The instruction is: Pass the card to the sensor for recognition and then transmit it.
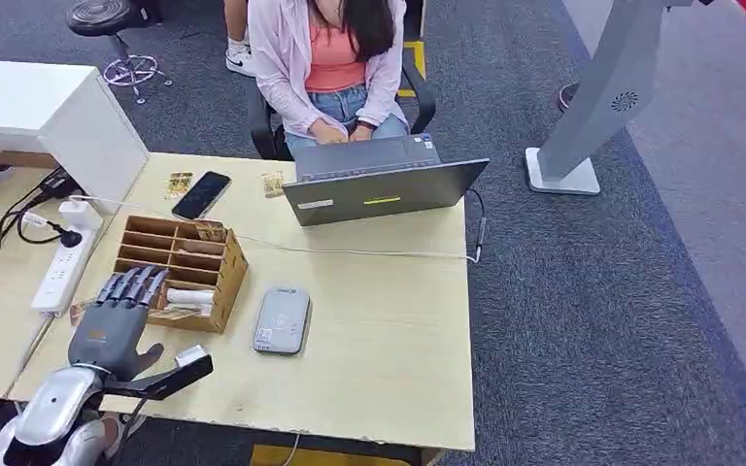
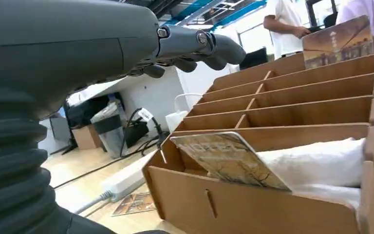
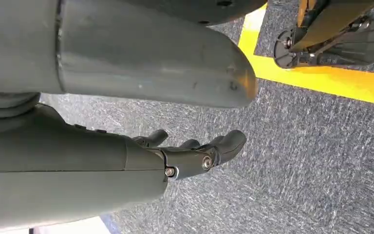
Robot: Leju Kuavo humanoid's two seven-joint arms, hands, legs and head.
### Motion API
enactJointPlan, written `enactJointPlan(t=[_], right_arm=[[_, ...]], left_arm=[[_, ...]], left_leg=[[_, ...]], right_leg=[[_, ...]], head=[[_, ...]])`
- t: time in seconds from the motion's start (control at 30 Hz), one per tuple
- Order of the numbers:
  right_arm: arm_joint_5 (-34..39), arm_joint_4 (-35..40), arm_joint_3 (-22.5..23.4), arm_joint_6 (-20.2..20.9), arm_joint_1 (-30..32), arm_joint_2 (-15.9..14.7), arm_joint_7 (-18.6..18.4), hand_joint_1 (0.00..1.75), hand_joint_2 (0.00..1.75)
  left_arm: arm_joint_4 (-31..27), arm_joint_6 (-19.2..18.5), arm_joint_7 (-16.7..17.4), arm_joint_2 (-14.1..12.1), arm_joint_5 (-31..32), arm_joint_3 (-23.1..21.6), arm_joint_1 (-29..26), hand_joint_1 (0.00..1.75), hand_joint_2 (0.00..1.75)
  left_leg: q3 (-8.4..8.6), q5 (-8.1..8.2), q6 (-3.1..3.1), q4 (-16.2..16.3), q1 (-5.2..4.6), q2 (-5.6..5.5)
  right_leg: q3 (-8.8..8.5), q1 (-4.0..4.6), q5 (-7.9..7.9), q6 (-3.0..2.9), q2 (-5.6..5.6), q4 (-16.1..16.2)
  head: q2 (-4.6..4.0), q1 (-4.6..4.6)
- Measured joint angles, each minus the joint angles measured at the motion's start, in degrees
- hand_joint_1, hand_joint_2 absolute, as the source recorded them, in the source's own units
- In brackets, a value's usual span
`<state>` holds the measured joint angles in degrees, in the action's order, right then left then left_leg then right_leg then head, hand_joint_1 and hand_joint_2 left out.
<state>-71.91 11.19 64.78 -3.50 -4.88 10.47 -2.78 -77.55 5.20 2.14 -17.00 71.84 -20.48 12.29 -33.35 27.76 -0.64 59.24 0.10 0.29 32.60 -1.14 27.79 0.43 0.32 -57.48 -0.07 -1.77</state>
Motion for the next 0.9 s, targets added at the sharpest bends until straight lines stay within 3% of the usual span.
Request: enactJointPlan(t=[0.03,0.73,0.9], right_arm=[[0.0,0.0,0.0,0.1,0.0,0.0,0.0,0.0,0.0],[-0.3,0.0,0.0,0.3,0.0,0.0,0.2,0.0,0.0],[-1.3,0.0,-0.7,0.6,0.0,0.0,0.6,0.0,0.0]], left_arm=[[0.1,0.0,0.0,0.0,0.0,0.2,0.0,1.75,1.75],[0.8,2.0,0.9,0.9,2.7,1.1,0.2,1.75,1.75],[1.3,12.5,1.9,1.9,7.9,2.3,2.0,1.75,1.75]], left_leg=[[0.0,0.0,0.0,0.0,0.0,0.0],[0.0,0.0,0.0,0.0,0.0,0.0],[0.0,0.0,0.0,0.0,0.0,-0.02]], right_leg=[[0.0,0.0,0.0,0.0,0.0,0.0],[0.0,0.0,0.0,0.0,0.0,0.0],[0.0,0.0,0.0,0.0,-0.02,0.0]], head=[[0.0,0.02],[0.0,0.0],[0.0,0.0]])
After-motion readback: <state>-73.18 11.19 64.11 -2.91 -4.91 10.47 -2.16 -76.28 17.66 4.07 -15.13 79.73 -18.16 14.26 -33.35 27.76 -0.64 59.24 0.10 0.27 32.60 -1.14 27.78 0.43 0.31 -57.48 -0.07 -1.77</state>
